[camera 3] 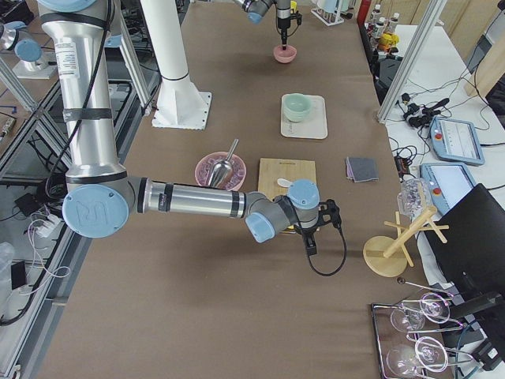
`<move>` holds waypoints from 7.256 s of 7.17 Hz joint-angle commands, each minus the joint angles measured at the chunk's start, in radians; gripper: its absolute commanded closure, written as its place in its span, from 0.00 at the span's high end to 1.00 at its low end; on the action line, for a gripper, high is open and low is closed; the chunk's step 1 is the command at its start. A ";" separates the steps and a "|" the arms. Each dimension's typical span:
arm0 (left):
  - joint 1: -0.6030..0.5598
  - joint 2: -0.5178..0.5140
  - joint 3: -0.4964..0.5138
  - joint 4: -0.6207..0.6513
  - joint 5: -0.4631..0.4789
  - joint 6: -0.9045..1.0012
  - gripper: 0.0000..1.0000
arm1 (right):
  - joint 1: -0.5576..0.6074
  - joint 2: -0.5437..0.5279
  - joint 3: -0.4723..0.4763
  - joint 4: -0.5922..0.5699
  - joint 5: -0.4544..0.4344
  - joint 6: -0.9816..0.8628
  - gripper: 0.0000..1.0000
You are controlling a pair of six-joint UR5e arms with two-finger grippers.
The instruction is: Stack pink bowl on green and place spoon
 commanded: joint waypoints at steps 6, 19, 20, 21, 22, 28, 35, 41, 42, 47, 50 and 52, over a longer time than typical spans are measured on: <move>0.106 -0.558 -0.154 0.584 0.015 -0.383 0.00 | -0.352 0.089 0.175 -0.002 -0.169 0.660 0.98; 0.254 -0.795 0.106 0.563 0.133 -0.439 0.00 | -0.395 0.080 0.163 -0.007 -0.164 0.671 0.02; 0.257 -0.801 0.109 0.563 0.133 -0.436 0.00 | -0.386 0.091 0.168 -0.010 -0.158 0.671 0.00; 0.255 -0.799 0.114 0.543 0.133 -0.443 0.37 | -0.384 0.129 0.175 -0.037 -0.158 0.685 0.00; 0.263 -0.795 0.144 0.473 0.135 -0.445 0.98 | -0.386 0.190 0.177 -0.081 -0.161 0.735 0.00; -0.034 -0.236 -0.243 0.458 -0.132 -0.119 0.99 | -0.600 0.648 0.148 -0.269 -0.441 1.214 0.00; -0.055 -0.181 -0.223 0.457 -0.123 -0.066 0.99 | -0.612 0.484 0.294 -0.269 -0.438 1.193 1.00; -0.223 0.158 -0.257 0.385 -0.042 0.435 0.99 | -0.074 0.088 0.231 -0.298 -0.014 0.272 1.00; -0.306 0.173 -0.219 0.385 -0.073 0.571 0.99 | 0.023 0.086 0.130 -0.298 0.057 0.066 1.00; -0.487 0.121 0.008 0.386 -0.262 0.778 0.99 | 0.125 0.098 -0.041 -0.295 0.080 -0.221 1.00; -0.515 0.104 0.016 0.392 -0.250 0.744 0.99 | 0.125 0.094 -0.035 -0.293 0.078 -0.221 1.00; -0.535 0.045 0.010 0.505 -0.253 0.739 0.99 | 0.125 0.097 -0.039 -0.295 0.069 -0.211 1.00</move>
